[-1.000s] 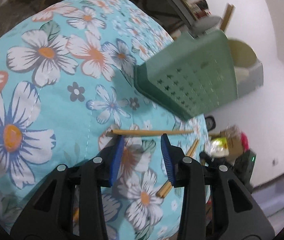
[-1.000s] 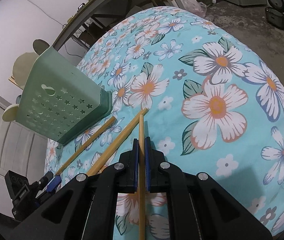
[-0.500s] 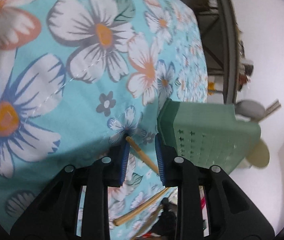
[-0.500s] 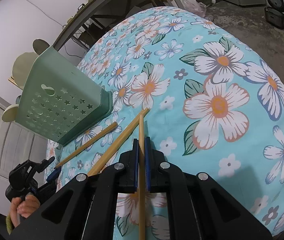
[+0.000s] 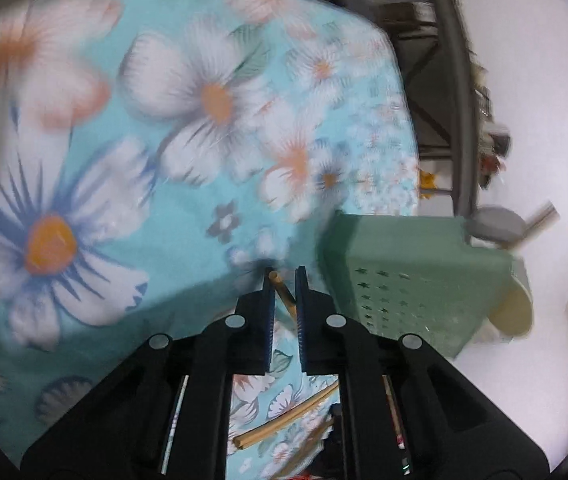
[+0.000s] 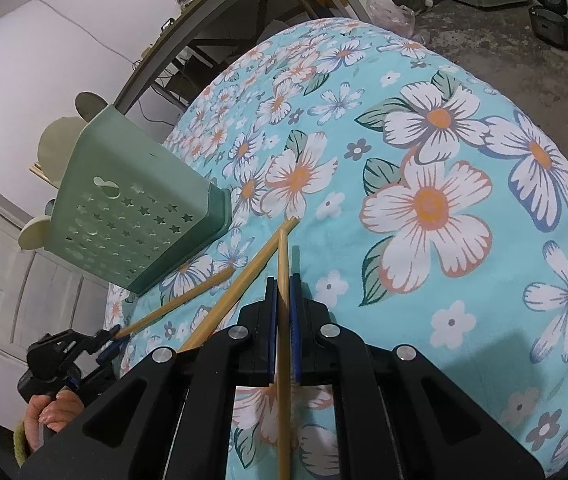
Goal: Organize utensils
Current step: 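Lift both chopsticks upright over the green holder with both tools, then drop the chopsticks into the green holder, opening the left tool then the right tool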
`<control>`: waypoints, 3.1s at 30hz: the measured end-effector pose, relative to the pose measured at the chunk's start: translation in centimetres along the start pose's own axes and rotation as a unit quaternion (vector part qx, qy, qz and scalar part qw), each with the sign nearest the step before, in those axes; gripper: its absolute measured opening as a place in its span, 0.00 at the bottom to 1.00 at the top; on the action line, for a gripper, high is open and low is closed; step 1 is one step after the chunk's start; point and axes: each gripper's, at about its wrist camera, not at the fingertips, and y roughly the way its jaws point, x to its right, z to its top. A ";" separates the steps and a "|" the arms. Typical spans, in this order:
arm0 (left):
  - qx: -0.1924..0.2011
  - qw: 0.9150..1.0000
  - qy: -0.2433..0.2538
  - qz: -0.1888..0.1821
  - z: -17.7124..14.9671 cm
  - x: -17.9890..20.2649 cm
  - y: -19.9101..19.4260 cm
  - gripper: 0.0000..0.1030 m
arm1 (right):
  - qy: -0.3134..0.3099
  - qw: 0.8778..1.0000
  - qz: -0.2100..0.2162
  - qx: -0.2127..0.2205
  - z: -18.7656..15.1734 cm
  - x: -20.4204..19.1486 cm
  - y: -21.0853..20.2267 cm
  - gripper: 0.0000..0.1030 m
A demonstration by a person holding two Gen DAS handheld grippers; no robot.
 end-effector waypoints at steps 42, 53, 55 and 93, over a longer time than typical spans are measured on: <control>0.239 0.712 0.647 -0.132 -11.6 28.6 -15.6 0.04 | -0.121 0.977 0.057 0.166 3.0 -11.3 -11.6 0.06; 0.210 0.727 0.648 -0.083 -10.0 28.3 -8.0 0.04 | -0.112 0.980 0.054 0.157 3.4 -10.2 -10.9 0.06; 0.202 0.729 0.650 -0.076 -9.8 28.1 -6.9 0.04 | -0.111 0.980 0.054 0.156 3.4 -10.1 -10.9 0.06; 0.074 0.846 0.528 0.006 -4.6 8.4 -7.2 0.38 | -0.265 0.921 0.091 0.269 9.3 -24.6 -17.0 0.06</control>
